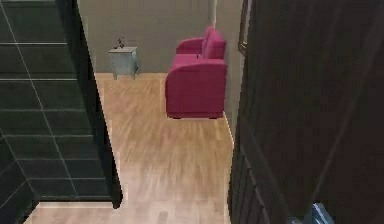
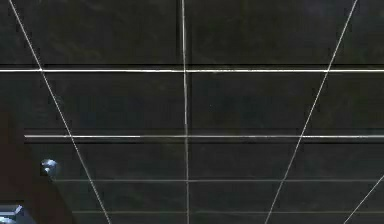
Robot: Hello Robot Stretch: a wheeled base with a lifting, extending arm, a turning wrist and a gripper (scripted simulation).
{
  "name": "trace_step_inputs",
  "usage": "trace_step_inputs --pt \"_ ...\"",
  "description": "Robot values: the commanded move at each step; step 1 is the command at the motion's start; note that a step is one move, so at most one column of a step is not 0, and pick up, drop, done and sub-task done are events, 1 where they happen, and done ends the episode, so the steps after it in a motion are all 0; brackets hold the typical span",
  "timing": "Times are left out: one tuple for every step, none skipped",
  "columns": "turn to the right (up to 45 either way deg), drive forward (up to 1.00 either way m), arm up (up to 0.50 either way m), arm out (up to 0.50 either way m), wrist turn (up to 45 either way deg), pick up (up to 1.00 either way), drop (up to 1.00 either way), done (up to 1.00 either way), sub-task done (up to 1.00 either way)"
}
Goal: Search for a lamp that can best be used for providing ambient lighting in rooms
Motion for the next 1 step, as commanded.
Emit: trace_step_inputs --pt "-9.0 0.00 0.00 0.00 0.0 0.00 0.00 0.00 0.00"
